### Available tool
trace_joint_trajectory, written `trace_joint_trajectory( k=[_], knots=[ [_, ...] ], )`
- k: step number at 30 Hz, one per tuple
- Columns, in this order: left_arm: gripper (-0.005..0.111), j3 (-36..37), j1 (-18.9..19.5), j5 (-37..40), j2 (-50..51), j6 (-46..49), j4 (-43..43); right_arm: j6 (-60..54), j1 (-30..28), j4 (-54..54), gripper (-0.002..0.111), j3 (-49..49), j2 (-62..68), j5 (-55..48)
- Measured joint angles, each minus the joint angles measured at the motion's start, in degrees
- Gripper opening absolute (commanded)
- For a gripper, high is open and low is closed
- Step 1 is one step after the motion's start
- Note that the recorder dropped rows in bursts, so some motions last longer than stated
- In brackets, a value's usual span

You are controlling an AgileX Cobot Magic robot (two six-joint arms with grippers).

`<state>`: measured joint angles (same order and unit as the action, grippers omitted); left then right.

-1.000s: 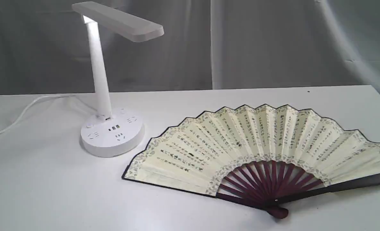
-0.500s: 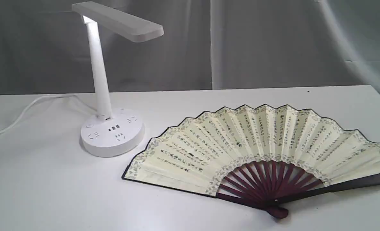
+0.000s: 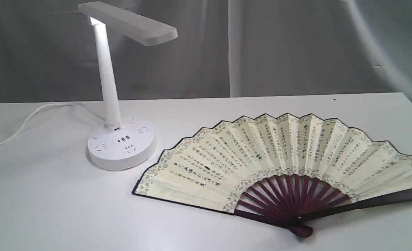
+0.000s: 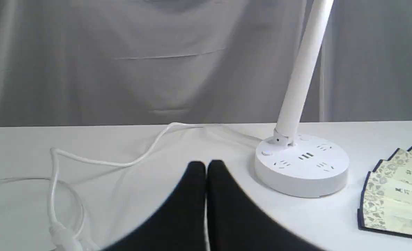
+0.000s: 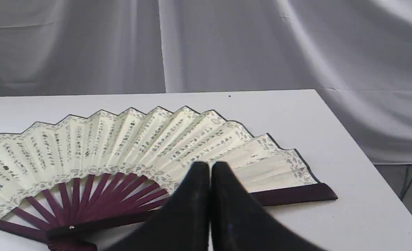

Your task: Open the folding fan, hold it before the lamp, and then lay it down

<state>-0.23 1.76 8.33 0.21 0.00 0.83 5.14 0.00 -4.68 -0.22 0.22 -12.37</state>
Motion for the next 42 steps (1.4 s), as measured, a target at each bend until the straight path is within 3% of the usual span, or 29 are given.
trace_joint_trajectory(
  k=[14,42],
  knots=[
    [0.0,0.0,0.0,0.1,0.0,0.0,0.1,-6.5,0.0,4.7,0.0,0.0,0.0,0.0],
    [0.0,0.0,0.0,0.1,0.0,0.0,0.1,-3.5,0.0,1.1,0.0,0.0,0.0,0.0]
  ],
)
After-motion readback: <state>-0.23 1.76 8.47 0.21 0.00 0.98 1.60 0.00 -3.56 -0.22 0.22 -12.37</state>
